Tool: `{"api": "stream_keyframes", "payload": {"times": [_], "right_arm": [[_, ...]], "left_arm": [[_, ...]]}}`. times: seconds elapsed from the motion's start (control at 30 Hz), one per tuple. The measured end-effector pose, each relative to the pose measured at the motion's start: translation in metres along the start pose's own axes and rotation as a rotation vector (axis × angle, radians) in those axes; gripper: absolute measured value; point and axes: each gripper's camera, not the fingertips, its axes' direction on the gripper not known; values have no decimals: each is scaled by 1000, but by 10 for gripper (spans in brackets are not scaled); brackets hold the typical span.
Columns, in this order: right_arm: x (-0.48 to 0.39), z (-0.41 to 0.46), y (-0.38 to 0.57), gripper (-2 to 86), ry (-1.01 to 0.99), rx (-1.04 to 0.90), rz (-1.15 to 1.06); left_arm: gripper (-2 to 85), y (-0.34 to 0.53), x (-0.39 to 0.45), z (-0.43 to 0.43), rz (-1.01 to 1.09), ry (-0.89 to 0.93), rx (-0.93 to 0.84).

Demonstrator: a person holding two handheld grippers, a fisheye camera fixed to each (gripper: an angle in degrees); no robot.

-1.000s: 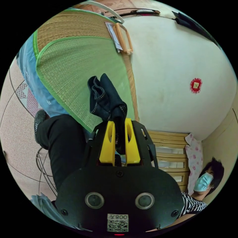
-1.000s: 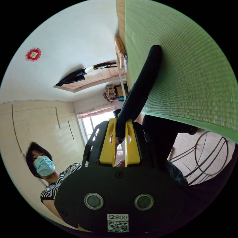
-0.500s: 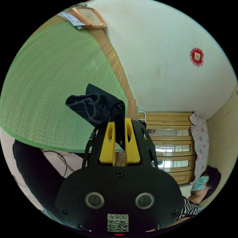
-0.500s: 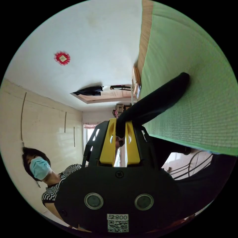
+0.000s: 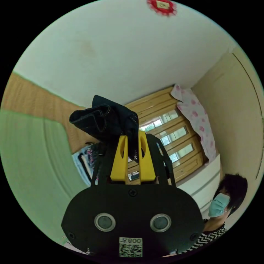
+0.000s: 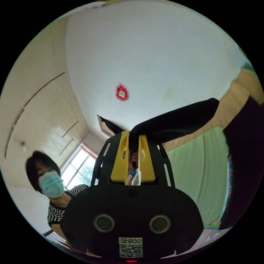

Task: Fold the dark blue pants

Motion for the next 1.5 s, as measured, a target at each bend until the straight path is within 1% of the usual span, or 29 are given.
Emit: {"api": "stream_keyframes", "payload": {"times": [0.07, 0.1, 0.17, 0.2, 0.27, 0.3, 0.37, 0.4, 0.43, 0.47, 0.5, 0.53, 0.57, 0.7, 0.83, 0.97, 1.03, 1.07, 1.13, 1.17, 1.23, 1.33, 1.5], "right_arm": [[-32, -39, -13, 53, 55, 54, -51], [-45, -65, -14, 53, 98, 91, -68], [-53, -102, -5, 54, 155, 140, -62], [-51, -126, 9, 54, 188, 181, -44], [-34, -154, 38, 53, 229, 233, 11], [-15, -169, 63, 53, 254, 265, 82], [21, -185, 105, 52, 311, 292, 239], [43, -189, 133, 52, 339, 280, 339], [58, -184, 156, 52, 301, 265, 387], [62, -182, 165, 51, 270, 275, 390], [64, -180, 176, 49, 188, 305, 375], [61, -179, 177, 48, 133, 334, 358], [57, -178, 175, 47, 125, 342, 346], [6, -182, 123, 43, 122, 367, 239], [-63, -201, 76, 37, 138, 407, 106], [-117, -202, 59, 35, 161, 417, -4], [-132, -188, 65, 35, 191, 390, -27], [-131, -183, 70, 36, 197, 382, -15], [-101, -155, 98, 38, 215, 333, 82], [-88, -146, 107, 39, 206, 316, 119], [-33, -106, 145, 43, 178, 250, 308], [-12, -75, 174, 49, 119, 268, 341], [-10, -55, 188, 60, 130, 291, 390]], "left_arm": [[73, -25, -4, 93, 69, 48, -86], [74, -29, -7, 116, 81, 56, -114], [75, -38, -32, 210, 103, 79, -238], [75, -39, -41, 234, 107, 80, -279], [76, -28, -87, 323, 73, 23, -433], [76, -23, -101, 343, 48, -8, -469], [75, -1, -150, 407, 6, -106, -616], [74, 2, -158, 417, 10, -111, -631], [73, 6, -171, 432, 15, -56, -631], [72, 5, -179, 445, 15, -19, -623], [72, 3, -182, 452, 22, -16, -631], [72, -1, -182, 468, 52, -34, -651], [71, -6, -179, 484, 91, -63, -664], [72, -24, -161, 542, 192, -82, -685], [72, -46, -143, 601, 248, 11, -636], [73, -51, -144, 642, 316, 96, -641], [73, -45, -159, 651, 323, 88, -655], [73, -40, -178, 656, 296, 71, -672], [73, -31, -213, 660, 232, 39, -693], [73, -24, -237, 661, 187, -15, -712], [73, -15, -262, 660, 160, -74, -733], [74, -9, -285, 657, 104, -18, -719], [82, -1, -291, 663, 123, -65, -737]]}}
